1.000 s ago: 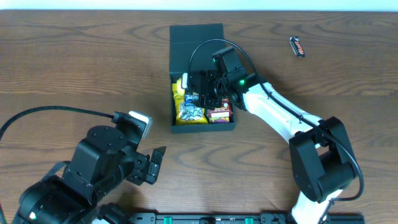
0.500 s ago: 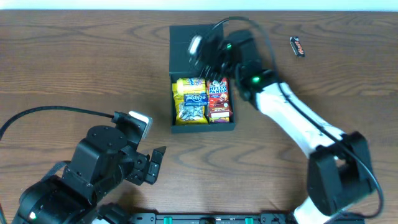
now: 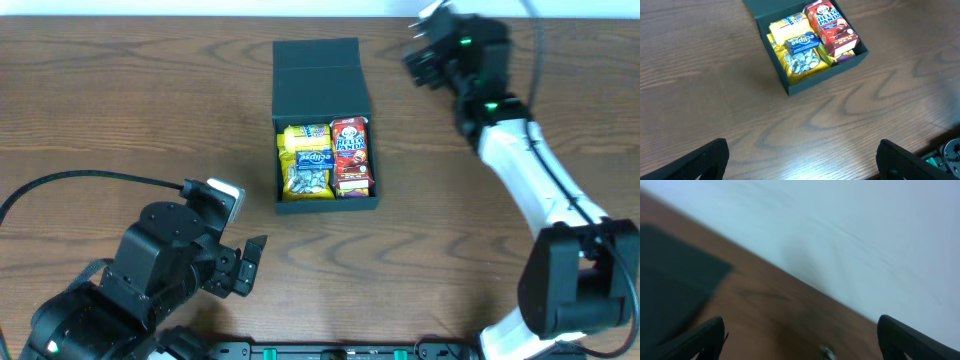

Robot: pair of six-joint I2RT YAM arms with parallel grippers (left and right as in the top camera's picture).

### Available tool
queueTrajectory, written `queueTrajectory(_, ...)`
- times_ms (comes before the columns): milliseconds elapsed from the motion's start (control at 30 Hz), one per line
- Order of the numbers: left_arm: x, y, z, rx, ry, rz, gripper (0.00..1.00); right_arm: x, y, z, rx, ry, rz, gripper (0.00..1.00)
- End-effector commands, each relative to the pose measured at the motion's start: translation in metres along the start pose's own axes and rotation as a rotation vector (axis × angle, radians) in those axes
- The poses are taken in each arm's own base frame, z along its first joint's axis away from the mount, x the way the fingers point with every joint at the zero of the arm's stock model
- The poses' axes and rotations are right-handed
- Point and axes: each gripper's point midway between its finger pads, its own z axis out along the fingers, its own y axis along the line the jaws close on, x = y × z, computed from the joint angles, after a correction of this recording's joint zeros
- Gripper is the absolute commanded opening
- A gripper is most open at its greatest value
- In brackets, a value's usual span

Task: Pack container
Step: 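Release the Eclipse tin and move the right gripper to the candy bar, then lower the right gripper onto the black candy bar and grasp it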

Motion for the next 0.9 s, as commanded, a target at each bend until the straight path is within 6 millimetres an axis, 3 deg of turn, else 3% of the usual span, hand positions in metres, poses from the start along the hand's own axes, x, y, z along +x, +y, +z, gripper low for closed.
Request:
queueTrajectory(0, -0.003, 0.000, -0.004, -0.002, -0.014, -0.006, 0.95, 0.018, -0.033, 0.004, 0.028, 0.011, 0.119, 0.97)
queueTrajectory(200, -0.003, 0.000, -0.004, -0.002, -0.014, -0.006, 0.95, 0.069, -0.062, 0.027, 0.035, 0.059, 0.267, 0.91)
queueTrajectory(433, -0.003, 0.000, -0.004, -0.002, -0.014, -0.006, 0.95, 0.125, -0.060, 0.061, -0.039, 0.168, 0.365, 0.86)
queueTrajectory(867, -0.003, 0.000, -0.004, -0.002, -0.014, -0.006, 0.95, 0.145, -0.073, 0.129, -0.074, 0.355, 0.443, 0.85)
